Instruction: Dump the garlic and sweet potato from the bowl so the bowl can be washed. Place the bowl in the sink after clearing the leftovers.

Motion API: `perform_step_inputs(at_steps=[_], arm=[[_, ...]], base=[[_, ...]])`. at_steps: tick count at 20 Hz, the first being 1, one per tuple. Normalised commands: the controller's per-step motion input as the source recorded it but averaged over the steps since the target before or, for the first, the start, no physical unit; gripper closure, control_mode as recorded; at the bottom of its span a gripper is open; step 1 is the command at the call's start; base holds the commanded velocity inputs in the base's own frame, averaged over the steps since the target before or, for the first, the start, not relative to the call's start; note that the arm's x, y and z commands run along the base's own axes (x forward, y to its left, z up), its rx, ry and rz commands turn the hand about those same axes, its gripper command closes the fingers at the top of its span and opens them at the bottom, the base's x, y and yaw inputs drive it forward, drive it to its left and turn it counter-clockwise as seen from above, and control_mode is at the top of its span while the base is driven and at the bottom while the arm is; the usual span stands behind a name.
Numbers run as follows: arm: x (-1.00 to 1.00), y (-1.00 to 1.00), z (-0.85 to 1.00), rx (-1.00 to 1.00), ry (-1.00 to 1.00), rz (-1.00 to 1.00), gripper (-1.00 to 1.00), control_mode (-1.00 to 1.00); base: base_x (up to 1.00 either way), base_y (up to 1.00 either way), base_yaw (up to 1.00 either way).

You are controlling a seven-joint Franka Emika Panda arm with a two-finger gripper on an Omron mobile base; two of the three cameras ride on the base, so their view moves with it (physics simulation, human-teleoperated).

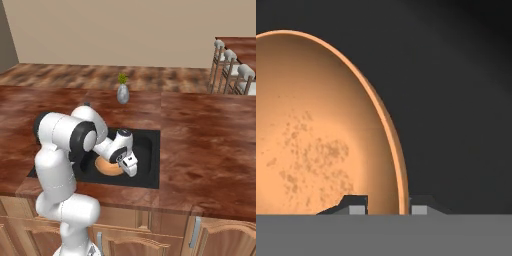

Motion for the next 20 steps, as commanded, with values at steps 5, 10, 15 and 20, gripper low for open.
perform_step_inputs(at_steps=[5, 10, 15, 20], arm=[[0.44, 0.0, -0.27, -0.02, 0.0, 0.0, 1.0, -1.0], [0.04, 0.04, 0.17, -0.01, 0.01, 0.0, -1.0, -1.0], [-0.31, 0.0, 0.95, 0.0, -0.15, -0.04, -1.0, -1.0], [-0.49, 0.0, 1.0, 0.0, -0.3, -0.08, -1.0, -1.0]], base=[[0.0, 0.0, 0.0], [0.0, 0.0, 0.0], [0.0, 0.0, 0.0], [0.0, 0.0, 0.0]])
